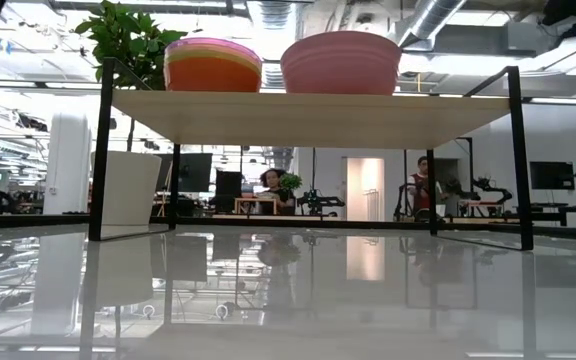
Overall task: Place and stack bowls onto a shelf
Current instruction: Stack the large blue bowl on top of the pink bowl on the shelf
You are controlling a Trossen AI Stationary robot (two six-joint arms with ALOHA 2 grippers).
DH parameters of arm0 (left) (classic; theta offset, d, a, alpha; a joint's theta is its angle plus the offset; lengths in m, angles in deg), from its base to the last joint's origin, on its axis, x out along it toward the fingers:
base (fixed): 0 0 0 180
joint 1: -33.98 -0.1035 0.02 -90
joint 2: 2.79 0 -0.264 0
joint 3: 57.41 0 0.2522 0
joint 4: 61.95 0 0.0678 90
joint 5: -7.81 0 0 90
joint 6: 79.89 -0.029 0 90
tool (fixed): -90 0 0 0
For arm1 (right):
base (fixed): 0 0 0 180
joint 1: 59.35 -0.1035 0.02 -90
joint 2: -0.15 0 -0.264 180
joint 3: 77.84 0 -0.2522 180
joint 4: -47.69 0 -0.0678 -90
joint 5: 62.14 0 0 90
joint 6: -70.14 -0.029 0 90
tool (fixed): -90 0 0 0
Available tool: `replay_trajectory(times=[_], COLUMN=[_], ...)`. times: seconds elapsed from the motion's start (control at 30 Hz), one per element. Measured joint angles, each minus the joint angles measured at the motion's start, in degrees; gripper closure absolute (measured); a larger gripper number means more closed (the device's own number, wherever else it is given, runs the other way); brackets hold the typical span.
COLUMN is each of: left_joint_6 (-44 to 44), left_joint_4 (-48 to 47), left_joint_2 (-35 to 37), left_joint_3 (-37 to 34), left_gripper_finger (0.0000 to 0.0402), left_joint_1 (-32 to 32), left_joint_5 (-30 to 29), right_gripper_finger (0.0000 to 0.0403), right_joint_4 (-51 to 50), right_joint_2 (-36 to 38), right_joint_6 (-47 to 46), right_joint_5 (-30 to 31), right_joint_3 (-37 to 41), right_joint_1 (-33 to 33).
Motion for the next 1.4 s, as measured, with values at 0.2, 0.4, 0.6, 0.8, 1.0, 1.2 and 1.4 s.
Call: replay_trajectory(times=[0.2,0.4,0.6,0.8,1.0,1.2,1.4], left_joint_6=[-4.16,-9.59,-11.86,-13.75,-14.43,-14.62,-14.14], left_joint_4=[-4.45,-3.65,-4.48,-4.2,-3.65,-4.73,-5.09], left_joint_2=[-0.42,-0.68,-0.68,-2.46,-3.09,-4.26,-4.8], left_joint_3=[0.01,0.0,-0.04,-0.08,-0.96,-1.15,-2.71], left_gripper_finger=[0.0401,0.0401,0.0401,0.0401,0.0401,0.0401,0.0401], left_joint_1=[-6.04,-10.28,-13.46,-15.23,-16.43,-16.85,-16.86], left_joint_5=[6.49,12.72,14.29,17.09,18.63,20.0,21.06], right_gripper_finger=[0.029,0.029,0.029,0.029,0.029,0.029,0.029], right_joint_4=[-0.61,-1.71,-1.73,-1.73,-1.71,-1.73,-1.73], right_joint_2=[0.0,0.02,0.02,0.02,0.0,0.0,0.02], right_joint_6=[0.13,-0.02,0.09,1.3,1.38,1.47,1.7], right_joint_5=[0.0,0.0,0.0,0.0,0.0,0.0,0.0], right_joint_3=[0.0,0.0,0.0,0.0,0.0,0.0,0.0], right_joint_1=[0.0,0.0,-0.02,-0.01,-0.01,0.0,-0.01])
